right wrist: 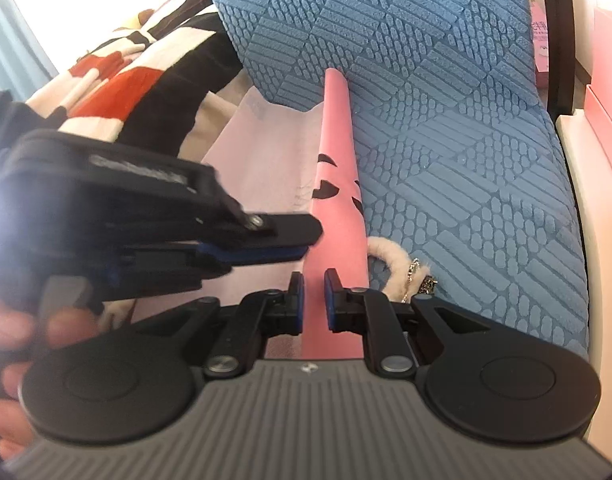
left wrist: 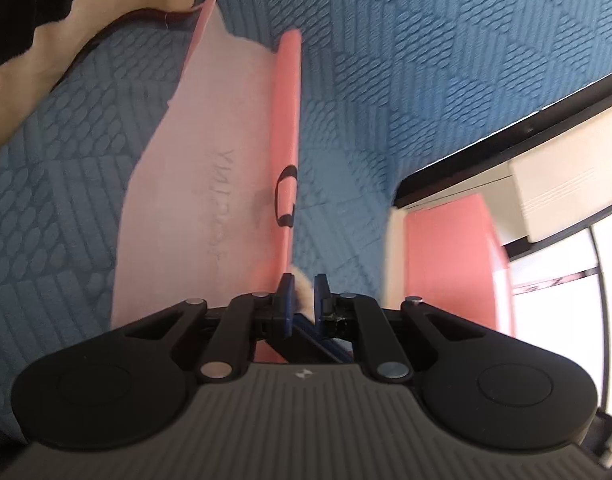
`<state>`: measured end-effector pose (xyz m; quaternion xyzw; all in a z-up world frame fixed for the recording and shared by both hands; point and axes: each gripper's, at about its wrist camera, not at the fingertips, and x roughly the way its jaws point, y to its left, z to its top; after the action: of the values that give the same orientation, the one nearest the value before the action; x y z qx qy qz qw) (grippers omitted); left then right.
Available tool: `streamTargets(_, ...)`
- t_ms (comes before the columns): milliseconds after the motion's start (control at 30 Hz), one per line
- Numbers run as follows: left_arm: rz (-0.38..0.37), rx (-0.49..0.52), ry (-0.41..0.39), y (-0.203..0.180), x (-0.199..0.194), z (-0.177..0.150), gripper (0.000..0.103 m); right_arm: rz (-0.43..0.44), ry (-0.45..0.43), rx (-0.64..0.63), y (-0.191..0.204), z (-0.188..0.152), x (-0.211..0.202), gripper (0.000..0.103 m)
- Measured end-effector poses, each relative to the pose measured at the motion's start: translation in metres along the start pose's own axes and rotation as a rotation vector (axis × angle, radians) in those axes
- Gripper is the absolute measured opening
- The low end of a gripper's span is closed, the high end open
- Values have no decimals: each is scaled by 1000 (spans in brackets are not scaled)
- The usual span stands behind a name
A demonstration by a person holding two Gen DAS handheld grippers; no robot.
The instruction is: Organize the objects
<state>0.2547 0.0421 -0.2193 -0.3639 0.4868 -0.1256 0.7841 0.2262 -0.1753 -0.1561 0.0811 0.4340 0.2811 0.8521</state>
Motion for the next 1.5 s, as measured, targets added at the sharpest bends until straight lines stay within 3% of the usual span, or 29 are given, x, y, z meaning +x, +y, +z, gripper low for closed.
streamTargets(367,101,24,35,7,11,3,8,8,26,32,-2,-2,2,14)
streamTargets(633,143,104,39,2,13,-4,8,-18,22,85,-12,-3,-8,15)
streamTargets(700,148,113,38,0,14,-5,8,-34,25,91,-14,-3,-9,17)
streamTargets(800,145,104,38,2,14,-5,8,-54,30,111,-17,-4,-10,32)
streamTargets(1000,149,99,35,2,13,-6,8,-32,35,133,-21,-8,-10,32)
streamTargets(1133,144,79,34,4,13,-5,8,-26,21,83,-13,-8,-10,31)
streamTargets(1300,154,76,31,4,13,-4,8,-94,40,80,-14,-9,-5,32)
streamTargets(1500,182,3,0,15,10,-1,8,16,80,192,-23,-12,1,32)
